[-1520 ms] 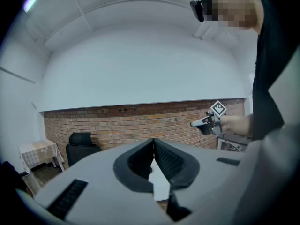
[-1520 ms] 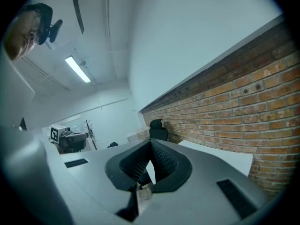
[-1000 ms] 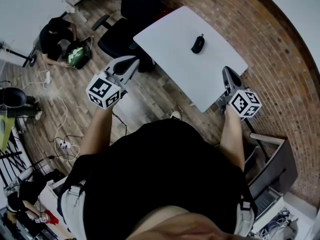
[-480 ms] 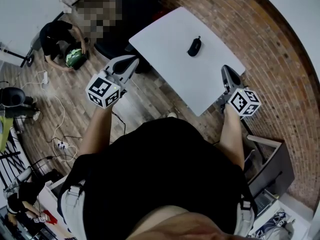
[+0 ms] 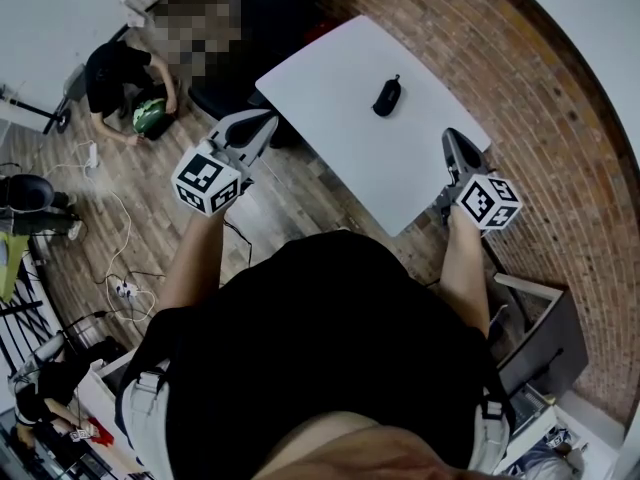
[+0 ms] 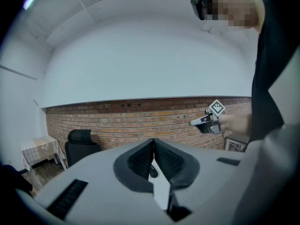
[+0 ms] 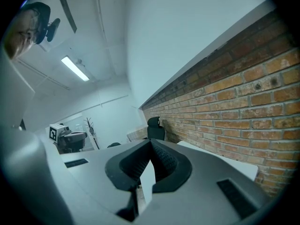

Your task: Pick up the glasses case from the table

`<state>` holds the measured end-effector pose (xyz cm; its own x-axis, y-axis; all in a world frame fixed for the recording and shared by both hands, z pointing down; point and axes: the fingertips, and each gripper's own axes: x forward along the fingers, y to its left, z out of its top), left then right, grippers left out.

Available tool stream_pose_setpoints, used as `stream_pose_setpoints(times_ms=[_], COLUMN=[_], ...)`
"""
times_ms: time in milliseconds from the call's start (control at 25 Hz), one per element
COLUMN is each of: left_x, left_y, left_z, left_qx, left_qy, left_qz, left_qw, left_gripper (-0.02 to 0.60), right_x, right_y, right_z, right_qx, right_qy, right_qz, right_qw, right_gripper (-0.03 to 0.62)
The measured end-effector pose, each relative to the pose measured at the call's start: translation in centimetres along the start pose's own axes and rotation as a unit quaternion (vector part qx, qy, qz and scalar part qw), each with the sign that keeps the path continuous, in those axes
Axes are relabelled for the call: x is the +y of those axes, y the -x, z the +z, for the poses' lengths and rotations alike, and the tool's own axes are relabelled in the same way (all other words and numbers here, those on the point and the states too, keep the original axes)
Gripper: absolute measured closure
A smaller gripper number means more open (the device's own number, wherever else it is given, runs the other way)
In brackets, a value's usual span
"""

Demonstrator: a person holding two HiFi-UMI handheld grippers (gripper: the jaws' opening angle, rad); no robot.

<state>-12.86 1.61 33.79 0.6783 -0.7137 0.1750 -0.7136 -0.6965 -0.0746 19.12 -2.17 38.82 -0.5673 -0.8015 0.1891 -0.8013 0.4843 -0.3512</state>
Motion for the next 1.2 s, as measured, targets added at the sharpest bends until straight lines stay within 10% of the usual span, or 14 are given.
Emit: stream_pose_setpoints(times_ms=[1200], left_x=[-1.4], left_y=[-7.9], left_z=[0.3], left_qx=[0.021], left_qy=[-0.012], left_qz=[0.005], left_qw=[0.9997], left_gripper=[0.571], right_x=[-7.2], right_y=[-2.0], right_z=[1.7], right_qx=[-0.001], right_qy=[-0.004], right_qz=[0.029], right_qw=[1.0], right_gripper=[0.579])
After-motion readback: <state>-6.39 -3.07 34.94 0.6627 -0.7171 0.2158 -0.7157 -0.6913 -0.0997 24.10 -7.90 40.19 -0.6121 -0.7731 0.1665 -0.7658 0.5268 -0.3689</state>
